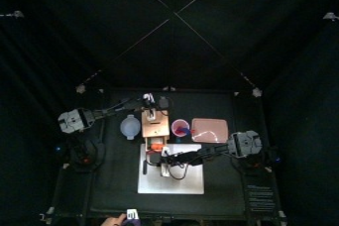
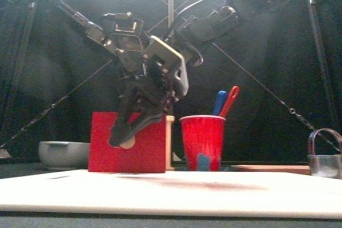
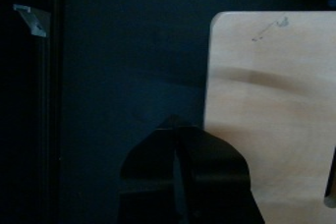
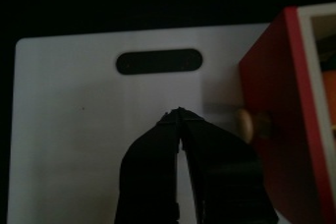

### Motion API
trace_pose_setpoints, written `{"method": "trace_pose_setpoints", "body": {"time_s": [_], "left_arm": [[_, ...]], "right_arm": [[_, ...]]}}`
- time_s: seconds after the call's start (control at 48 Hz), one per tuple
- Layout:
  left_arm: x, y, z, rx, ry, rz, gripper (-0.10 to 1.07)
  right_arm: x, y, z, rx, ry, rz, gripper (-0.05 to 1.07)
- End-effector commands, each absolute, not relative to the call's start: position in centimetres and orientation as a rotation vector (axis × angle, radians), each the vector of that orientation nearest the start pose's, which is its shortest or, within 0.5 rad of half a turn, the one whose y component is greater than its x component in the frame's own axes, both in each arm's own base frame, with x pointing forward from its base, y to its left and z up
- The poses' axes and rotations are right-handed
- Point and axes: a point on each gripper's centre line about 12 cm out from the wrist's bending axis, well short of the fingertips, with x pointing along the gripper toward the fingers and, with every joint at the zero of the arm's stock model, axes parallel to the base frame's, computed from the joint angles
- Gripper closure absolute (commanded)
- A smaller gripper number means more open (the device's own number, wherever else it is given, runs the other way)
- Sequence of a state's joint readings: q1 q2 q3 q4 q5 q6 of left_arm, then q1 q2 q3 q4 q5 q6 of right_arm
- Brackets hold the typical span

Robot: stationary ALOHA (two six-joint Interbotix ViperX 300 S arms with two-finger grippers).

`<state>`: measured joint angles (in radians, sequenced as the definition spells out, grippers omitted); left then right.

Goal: Close drawer

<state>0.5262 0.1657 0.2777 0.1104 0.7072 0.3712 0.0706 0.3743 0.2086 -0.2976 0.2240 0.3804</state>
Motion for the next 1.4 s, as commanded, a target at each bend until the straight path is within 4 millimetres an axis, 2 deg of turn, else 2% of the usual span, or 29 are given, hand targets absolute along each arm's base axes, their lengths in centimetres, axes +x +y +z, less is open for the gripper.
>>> {"method": "trace_pose_setpoints", "body": {"time_s": [0.0,0.167,0.354,0.458,0.875,1.104,1.208,1.375], "left_arm": [[37.0,22.0,18.6,0.140,1.194,0.259,0.66],[37.0,22.0,18.6,0.148,1.195,0.254,0.66],[37.0,22.0,18.6,0.152,1.193,0.254,0.66],[37.0,22.0,18.5,0.155,1.195,0.252,0.66],[37.0,21.9,18.2,0.186,1.197,0.232,0.66],[37.6,22.3,18.7,0.247,1.141,0.227,0.67],[38.0,22.5,19.0,0.270,1.113,0.228,0.67],[37.8,22.3,18.8,0.264,1.124,0.222,0.67]], "right_arm": [[50.1,1.8,14.8,0.028,0.789,-0.056,0.82],[49.5,1.3,14.4,0.016,0.867,-0.089,0.82],[49.6,1.1,14.4,-0.025,0.865,-0.087,0.82],[49.6,0.3,14.1,-0.065,0.871,-0.097,0.82],[49.9,-6.1,15.2,-0.146,0.842,-0.198,0.83],[51.0,-9.8,15.9,-0.135,0.803,-0.257,0.83],[51.5,-10.5,15.9,-0.130,0.796,-0.271,0.83],[51.5,-10.3,15.6,-0.126,0.821,-0.280,0.83]]}}
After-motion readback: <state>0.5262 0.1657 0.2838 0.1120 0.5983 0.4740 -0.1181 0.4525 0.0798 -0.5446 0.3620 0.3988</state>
